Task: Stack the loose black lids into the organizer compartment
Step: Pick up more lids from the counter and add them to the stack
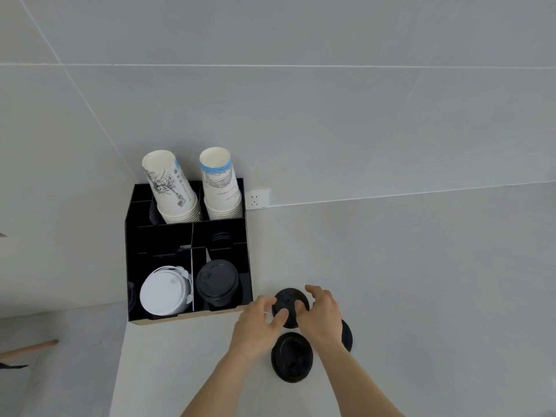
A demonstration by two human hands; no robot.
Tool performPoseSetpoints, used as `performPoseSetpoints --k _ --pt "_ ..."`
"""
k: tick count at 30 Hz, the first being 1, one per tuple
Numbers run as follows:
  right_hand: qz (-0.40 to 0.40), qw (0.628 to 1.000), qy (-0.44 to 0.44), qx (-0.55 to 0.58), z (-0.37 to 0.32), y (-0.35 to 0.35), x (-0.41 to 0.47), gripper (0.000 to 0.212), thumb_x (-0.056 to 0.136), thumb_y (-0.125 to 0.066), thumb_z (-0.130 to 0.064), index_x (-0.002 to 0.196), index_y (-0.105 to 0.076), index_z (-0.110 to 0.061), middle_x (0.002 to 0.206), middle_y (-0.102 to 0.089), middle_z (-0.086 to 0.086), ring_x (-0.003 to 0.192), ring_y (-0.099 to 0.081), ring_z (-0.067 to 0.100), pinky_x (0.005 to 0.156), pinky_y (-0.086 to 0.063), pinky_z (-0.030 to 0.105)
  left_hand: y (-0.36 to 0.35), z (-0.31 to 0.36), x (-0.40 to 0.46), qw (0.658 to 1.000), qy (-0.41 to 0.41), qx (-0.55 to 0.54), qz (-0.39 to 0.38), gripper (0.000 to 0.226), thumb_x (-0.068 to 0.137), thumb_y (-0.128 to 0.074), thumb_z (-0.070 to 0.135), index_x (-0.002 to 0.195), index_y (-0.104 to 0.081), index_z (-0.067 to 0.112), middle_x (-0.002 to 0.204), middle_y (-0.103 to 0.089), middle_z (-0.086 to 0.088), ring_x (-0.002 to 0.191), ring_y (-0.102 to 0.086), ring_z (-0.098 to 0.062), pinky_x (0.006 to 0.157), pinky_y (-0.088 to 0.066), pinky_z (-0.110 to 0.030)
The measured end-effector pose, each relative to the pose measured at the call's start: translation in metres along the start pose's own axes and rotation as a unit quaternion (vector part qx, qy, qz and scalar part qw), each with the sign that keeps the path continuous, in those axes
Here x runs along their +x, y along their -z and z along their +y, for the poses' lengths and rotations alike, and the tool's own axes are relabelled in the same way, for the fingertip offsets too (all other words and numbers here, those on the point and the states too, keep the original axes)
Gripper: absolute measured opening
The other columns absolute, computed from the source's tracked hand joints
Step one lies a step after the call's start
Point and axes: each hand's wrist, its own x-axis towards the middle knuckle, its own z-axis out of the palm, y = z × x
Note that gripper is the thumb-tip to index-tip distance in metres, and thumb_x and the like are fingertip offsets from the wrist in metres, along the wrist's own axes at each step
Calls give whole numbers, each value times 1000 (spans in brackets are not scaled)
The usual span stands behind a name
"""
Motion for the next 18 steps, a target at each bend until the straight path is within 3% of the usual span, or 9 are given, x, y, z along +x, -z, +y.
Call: performPoseSetpoints --k 5,10,14,18 --pt "-66 998 1 4 9 1 2 55 92 -60 -28 144 -43 -23 141 -50 1 124 -54 22 93 -47 34 -16 10 6 999 38 -33 -19 63 90 -59 49 144 -40 24 142 -52 2 131 -50 -20 101 -42 -30" --pt "-118 992 -24 34 16 2 7 59 92 -58 -23 147 -39 -22 146 -49 6 132 -49 26 107 -45 42 -23 12 6 993 69 -86 -42 70 87 -61 48 149 -33 29 139 -56 4 127 -54 -18 104 -47 -37" --pt "-128 989 -32 64 17 4 9 54 92 -58 -20 145 -43 -21 141 -55 6 128 -54 25 106 -47 43 -26 12 7 991 81 -97 -37 69 87 -61 49 148 -33 33 138 -57 4 125 -55 -18 104 -49 -38" --pt "-92 991 -28 88 14 6 8 41 91 -60 -19 132 -57 -21 127 -64 0 111 -63 20 98 -52 40 -25 13 5 992 63 -111 -2 58 87 -64 39 141 -43 31 124 -63 11 115 -61 -13 102 -50 -37"
